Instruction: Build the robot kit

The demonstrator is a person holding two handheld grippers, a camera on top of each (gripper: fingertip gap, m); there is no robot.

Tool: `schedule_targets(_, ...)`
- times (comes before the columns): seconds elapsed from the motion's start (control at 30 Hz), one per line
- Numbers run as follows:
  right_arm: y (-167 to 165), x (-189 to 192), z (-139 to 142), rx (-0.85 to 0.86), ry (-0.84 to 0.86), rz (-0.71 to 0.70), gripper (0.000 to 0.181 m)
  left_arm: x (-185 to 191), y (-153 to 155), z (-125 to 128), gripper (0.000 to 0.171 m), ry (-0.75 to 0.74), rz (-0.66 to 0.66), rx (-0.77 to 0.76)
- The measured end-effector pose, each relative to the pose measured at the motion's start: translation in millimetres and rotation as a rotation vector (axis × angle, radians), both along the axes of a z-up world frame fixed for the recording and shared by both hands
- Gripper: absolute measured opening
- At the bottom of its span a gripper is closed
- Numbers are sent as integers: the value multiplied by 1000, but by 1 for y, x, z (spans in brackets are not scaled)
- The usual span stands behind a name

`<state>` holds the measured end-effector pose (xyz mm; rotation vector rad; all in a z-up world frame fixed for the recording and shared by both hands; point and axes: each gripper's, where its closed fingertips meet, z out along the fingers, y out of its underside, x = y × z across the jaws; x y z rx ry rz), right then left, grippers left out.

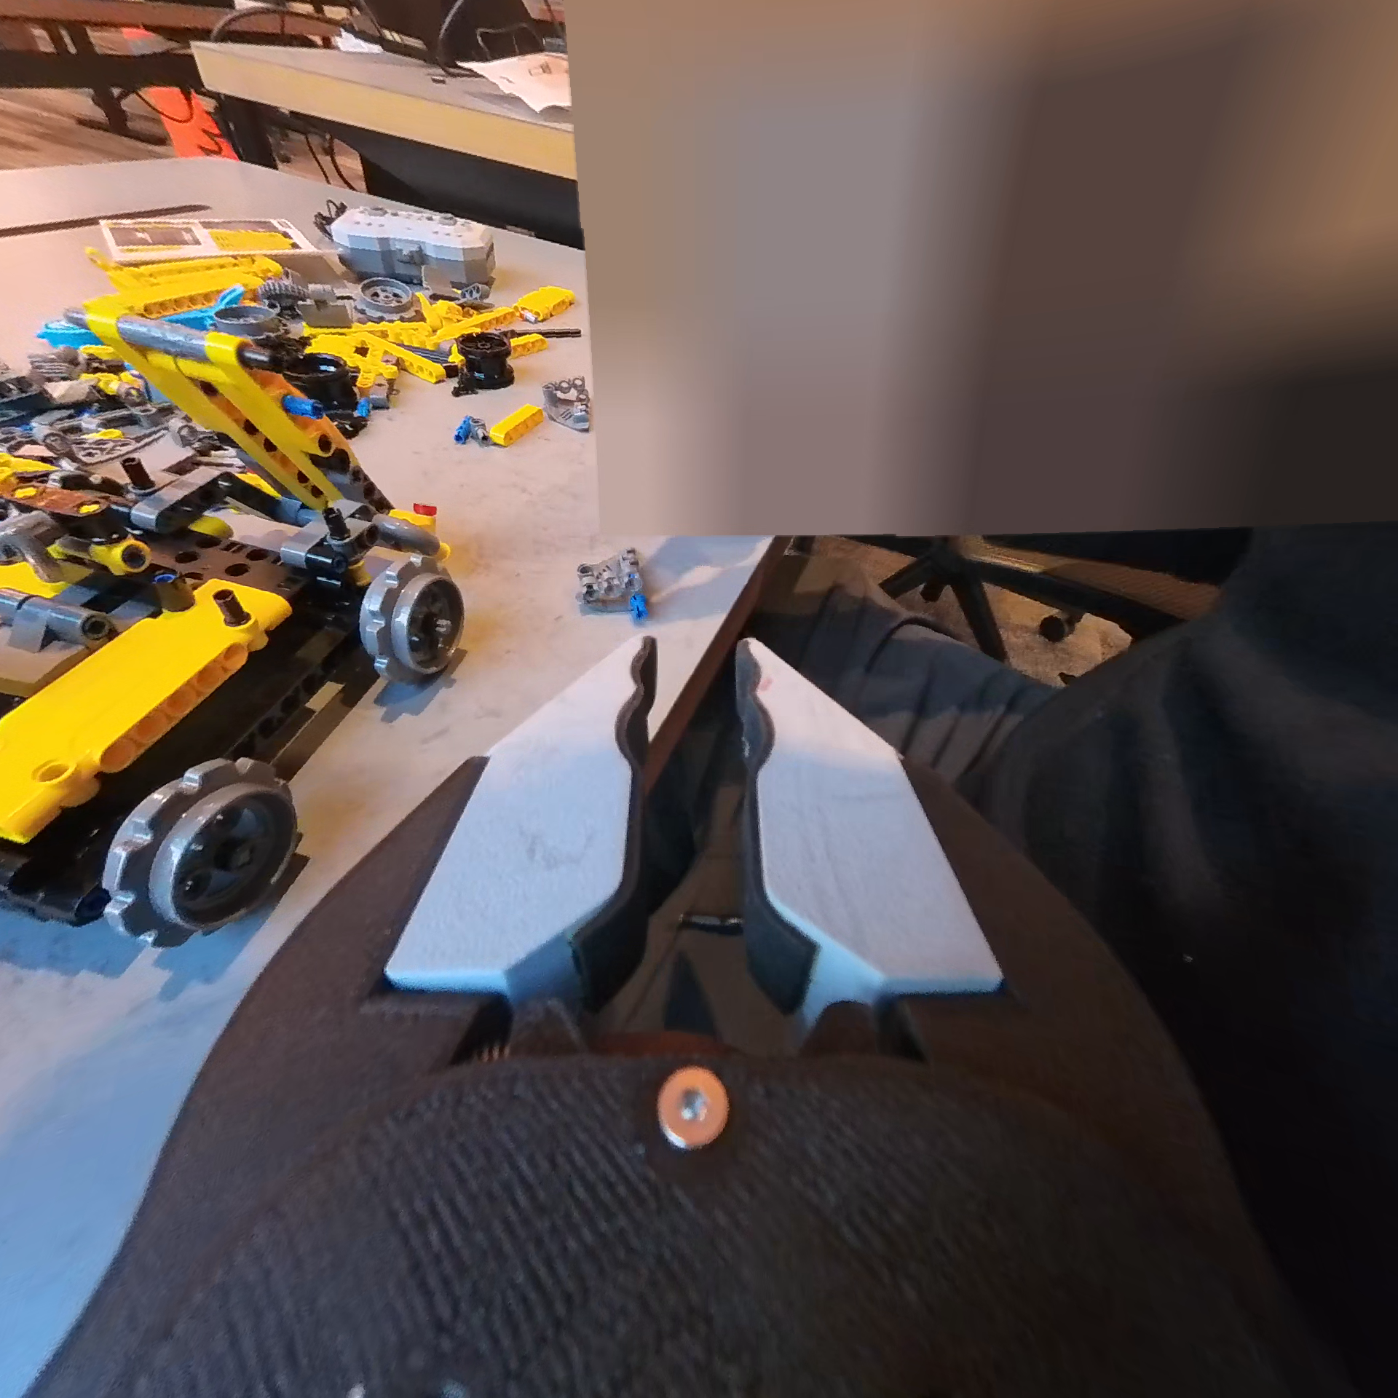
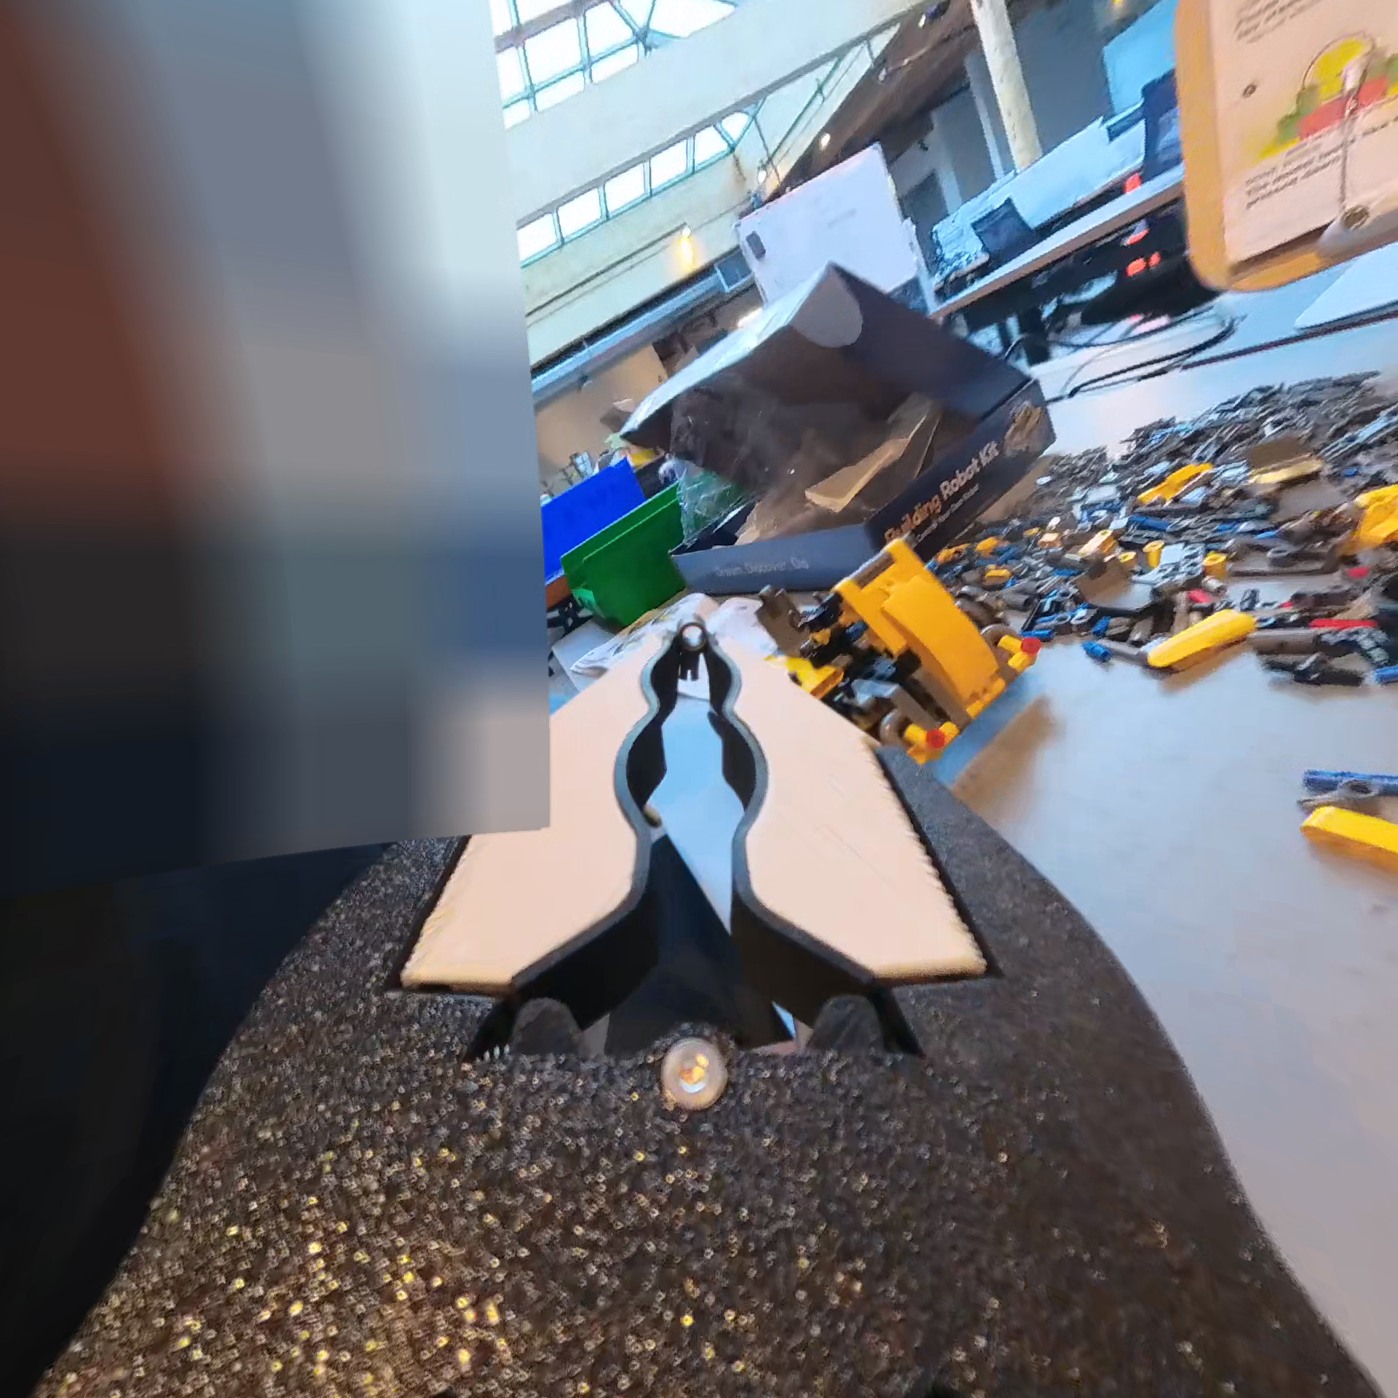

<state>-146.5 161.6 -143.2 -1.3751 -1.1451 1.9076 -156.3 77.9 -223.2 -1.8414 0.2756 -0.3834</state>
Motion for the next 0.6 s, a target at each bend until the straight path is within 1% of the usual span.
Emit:
schedule_targets(0.03, -7, -2, -5, 2, -11, 18, 7, 0, 0, -1, 19, 3, 0, -1)
schedule_targets(0.1, -21, -6, -13, -3, -30, 59, 7, 1, 0, -1, 19, 6, 0, -4)
schedule_targets(0.27, -56, -15, -33, -106, -67, 167, 7, 2, 0, -2, 18, 3, -8, -6)
schedule_targets(0.4, -75, -23, -49, -162, -128, 203, 8, 2, -1, -1, 18, 5, -10, -2)
schedule_targets(0.6, -84, -30, -48, -406, -150, 248, 7, -5, -1, 7, 15, 19, 23, 33)
